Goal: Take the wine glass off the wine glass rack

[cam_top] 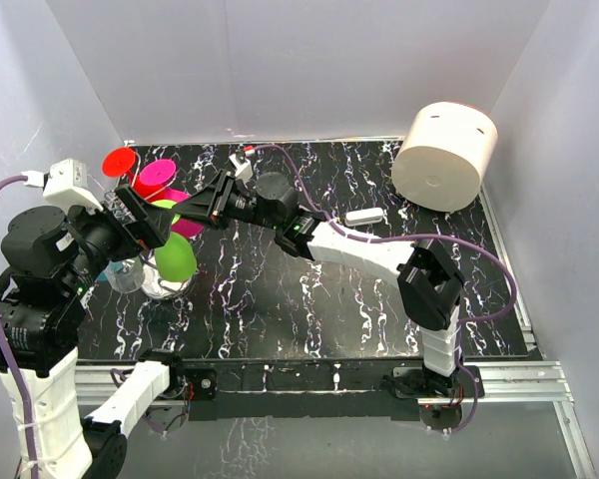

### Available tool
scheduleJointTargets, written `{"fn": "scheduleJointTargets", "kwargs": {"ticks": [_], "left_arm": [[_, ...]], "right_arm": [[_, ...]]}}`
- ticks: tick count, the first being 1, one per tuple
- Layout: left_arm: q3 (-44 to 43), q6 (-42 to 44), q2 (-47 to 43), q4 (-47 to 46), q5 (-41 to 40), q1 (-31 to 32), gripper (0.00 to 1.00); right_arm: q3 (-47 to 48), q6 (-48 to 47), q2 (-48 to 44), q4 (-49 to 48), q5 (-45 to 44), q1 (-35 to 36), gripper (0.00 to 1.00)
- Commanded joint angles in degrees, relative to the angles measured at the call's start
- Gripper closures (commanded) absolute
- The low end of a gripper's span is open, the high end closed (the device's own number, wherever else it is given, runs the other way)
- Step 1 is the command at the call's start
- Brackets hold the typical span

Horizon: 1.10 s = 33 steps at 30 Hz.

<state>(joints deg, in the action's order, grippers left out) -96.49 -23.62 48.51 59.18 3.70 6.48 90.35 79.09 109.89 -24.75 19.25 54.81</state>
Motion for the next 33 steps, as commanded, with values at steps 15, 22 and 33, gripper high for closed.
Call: {"fn": "scheduleJointTargets", "kwargs": {"ticks": [15,22,33], "left_arm": [[0.3,0.2,-0.5,-0.5,1.4,-0.3,0.01],[-0.3,0.2,-0.3,-0.4,1.3,-0.2,0.01],[0.0,0.3,-0.5,-0.6,1.1,-0.2,0.01]], "right_arm": [[4.1,2.6,0.6,-4.4,0.0,0.4,0.97],[3.5,3.7,-0.9,-4.8,1.2,0.6,1.00],[-0.2,4.0,-4.8,-4.8,1.3,0.7,1.00]]}}
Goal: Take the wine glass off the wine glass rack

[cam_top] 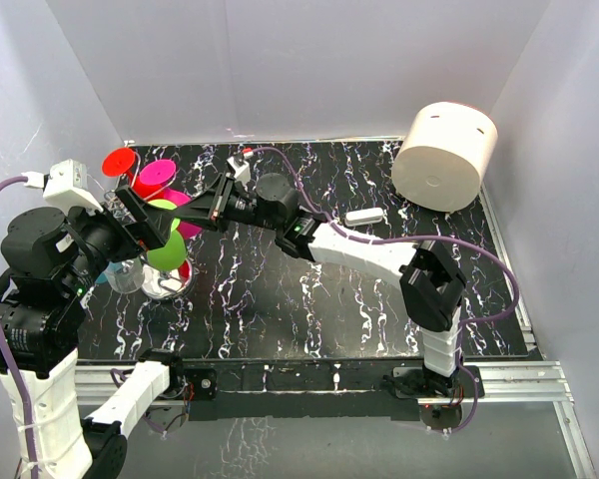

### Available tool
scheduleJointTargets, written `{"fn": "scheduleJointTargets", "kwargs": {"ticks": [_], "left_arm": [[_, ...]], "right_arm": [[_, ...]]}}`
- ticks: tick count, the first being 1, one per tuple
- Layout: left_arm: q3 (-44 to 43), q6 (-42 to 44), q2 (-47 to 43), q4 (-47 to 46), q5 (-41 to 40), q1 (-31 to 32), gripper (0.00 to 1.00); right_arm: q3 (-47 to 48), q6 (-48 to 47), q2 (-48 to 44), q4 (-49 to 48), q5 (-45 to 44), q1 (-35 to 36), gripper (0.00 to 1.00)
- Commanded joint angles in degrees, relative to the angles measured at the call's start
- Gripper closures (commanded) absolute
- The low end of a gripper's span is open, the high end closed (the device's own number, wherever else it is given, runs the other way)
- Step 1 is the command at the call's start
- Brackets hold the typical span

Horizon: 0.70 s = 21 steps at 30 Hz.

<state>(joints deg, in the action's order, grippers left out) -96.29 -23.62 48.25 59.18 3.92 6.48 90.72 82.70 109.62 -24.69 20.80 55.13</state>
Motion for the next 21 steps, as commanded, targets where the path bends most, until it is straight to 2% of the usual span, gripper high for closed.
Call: {"fn": "scheduleJointTargets", "kwargs": {"ticks": [1,11,21], "left_arm": [[-0.1,0.3,-0.2,-0.6,0.8,-0.2,0.01],[0.4,0.4,-0.9,-0.4,0.2,-0.2,0.01],[0.1,0.5,-1.0,-0.2,0.0,-0.2,0.01]], "right_arm": [[-0.9,0.4,-4.7,-4.9,-0.2,0.3,1.00],[-2.3,0.8,-6.1,-5.4,0.1,0.5,1.00],[0.3,0.9,-3.8,-5.2,-0.2,2.2,1.00]]}}
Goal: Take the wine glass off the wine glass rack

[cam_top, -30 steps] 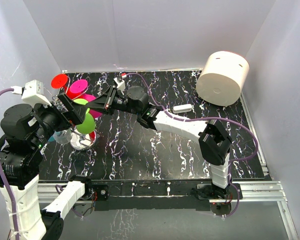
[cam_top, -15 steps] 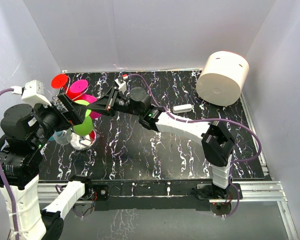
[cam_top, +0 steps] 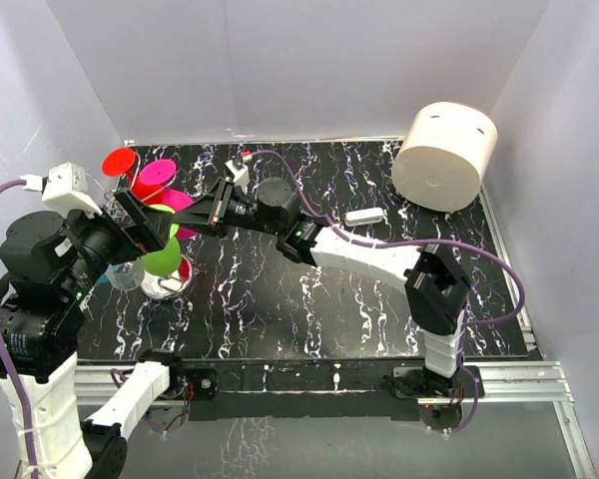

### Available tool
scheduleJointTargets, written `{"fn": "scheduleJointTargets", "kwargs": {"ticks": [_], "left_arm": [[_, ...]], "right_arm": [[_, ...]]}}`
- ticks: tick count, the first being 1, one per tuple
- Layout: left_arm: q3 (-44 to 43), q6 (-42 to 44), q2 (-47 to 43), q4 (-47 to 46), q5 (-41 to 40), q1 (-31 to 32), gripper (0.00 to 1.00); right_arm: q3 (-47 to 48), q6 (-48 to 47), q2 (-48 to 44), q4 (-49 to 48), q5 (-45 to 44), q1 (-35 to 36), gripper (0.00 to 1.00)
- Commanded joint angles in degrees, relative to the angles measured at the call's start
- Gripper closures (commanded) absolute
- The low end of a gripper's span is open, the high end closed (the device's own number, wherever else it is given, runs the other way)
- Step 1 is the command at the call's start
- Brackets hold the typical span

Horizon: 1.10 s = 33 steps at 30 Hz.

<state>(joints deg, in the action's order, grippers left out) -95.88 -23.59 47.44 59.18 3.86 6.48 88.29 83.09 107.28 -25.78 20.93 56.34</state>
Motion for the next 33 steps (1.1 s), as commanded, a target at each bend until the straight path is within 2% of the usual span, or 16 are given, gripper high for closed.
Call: {"fn": "scheduleJointTargets", "kwargs": {"ticks": [1,20,33], "left_arm": [[-0.4,0.5,-0.2,-0.2,0.0,-0.3,0.01],[-0.5,0.4,-0.3,-0.2,0.1,-0.2,0.01],[-0.6,0.5,-0.5,0.0,-0.3,0.1,0.01]], "right_arm": [[3.1,0.5,-1.2,-4.1,-0.5,1.0,1.00],[9.6,-1.1,3.9,-0.4,-6.0,1.1,1.00],[10.9,-3.4,3.2,4.1,-11.1,0.6,1.00]]}}
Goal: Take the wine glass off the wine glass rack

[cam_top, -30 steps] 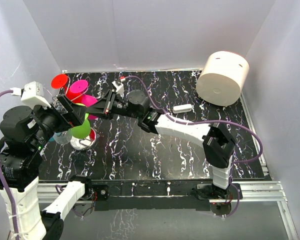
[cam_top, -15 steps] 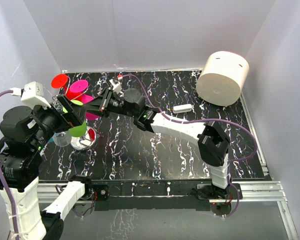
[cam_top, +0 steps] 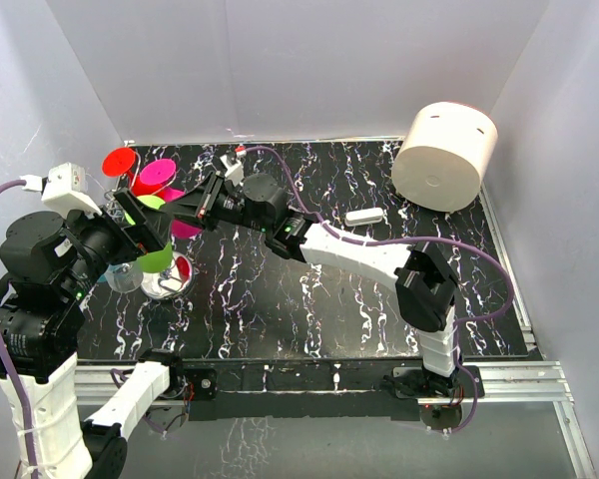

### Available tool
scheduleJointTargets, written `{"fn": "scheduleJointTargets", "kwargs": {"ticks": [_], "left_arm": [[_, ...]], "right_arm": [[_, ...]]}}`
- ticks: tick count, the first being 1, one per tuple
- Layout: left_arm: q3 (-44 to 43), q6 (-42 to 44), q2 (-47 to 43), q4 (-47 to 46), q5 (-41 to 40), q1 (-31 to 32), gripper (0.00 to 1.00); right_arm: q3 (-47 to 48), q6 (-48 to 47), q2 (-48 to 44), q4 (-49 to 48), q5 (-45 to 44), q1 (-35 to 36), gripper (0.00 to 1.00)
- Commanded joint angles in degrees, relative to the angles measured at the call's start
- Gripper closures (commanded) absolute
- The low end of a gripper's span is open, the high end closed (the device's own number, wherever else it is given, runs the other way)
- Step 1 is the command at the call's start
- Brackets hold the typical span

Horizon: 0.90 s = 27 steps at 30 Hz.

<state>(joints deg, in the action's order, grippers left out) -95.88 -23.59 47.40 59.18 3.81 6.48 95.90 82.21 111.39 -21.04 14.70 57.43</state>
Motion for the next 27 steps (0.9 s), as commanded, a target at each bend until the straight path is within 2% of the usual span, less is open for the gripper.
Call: {"fn": "scheduleJointTargets", "kwargs": {"ticks": [1,27], "left_arm": [[-0.5,0.5,-0.5,0.0,-0.2,0.1,0.01],[-0.5,0.3,0.0,-0.4,0.7,0.2,0.01]], "right_arm": [[3.3,-2.7,-1.2,-0.2,-5.3,-0.6,1.00],[-3.4,-2.5,-7.1,-1.2,-5.5,-4.8,1.00]]}}
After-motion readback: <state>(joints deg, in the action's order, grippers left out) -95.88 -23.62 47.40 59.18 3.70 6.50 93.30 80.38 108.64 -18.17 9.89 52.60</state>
